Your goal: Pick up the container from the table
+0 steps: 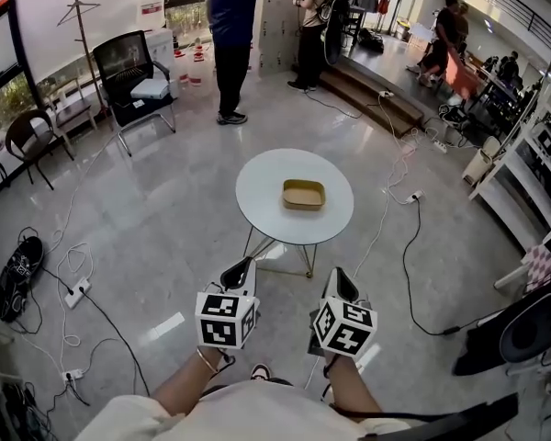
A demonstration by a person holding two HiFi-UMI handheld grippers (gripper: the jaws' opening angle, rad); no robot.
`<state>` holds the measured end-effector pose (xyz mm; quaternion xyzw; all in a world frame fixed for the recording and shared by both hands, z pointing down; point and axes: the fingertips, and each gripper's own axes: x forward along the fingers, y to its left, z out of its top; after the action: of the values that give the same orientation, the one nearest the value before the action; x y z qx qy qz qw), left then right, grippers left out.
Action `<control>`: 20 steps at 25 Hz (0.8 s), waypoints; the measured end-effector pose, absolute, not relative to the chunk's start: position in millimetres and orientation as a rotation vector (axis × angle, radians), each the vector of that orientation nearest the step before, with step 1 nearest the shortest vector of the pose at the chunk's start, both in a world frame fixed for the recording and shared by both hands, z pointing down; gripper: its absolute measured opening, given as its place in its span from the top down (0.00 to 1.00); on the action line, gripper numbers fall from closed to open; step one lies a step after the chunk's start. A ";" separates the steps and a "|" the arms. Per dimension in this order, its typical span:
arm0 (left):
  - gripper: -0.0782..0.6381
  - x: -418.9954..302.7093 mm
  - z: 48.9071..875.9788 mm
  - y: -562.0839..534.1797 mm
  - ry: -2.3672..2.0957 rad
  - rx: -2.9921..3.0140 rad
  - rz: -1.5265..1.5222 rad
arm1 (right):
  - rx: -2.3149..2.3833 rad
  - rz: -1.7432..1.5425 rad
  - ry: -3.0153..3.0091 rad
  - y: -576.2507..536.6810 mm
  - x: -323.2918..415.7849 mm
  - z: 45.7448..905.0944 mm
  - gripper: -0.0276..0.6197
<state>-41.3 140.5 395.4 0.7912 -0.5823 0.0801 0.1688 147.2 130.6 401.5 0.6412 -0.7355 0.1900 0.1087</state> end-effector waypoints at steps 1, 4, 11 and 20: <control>0.87 -39.6 395.6 135.7 -1.660 2.248 0.231 | 1.881 0.560 -2.170 125.2 148.1 402.2 0.92; 0.87 -35.4 397.0 121.6 -1.671 2.244 0.237 | 1.871 0.563 -2.185 109.0 151.1 404.6 0.92; 0.87 -25.7 399.9 103.3 -1.696 2.215 0.246 | 1.844 0.584 -2.200 84.5 161.9 409.9 0.92; 0.87 -33.1 413.3 96.2 -1.701 2.184 0.254 | 1.790 0.609 -2.190 80.4 153.2 427.2 0.92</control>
<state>-33.1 96.2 413.3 0.7728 -0.6020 0.0898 0.1799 153.2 80.4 427.2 0.6138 -0.7512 0.2088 0.1240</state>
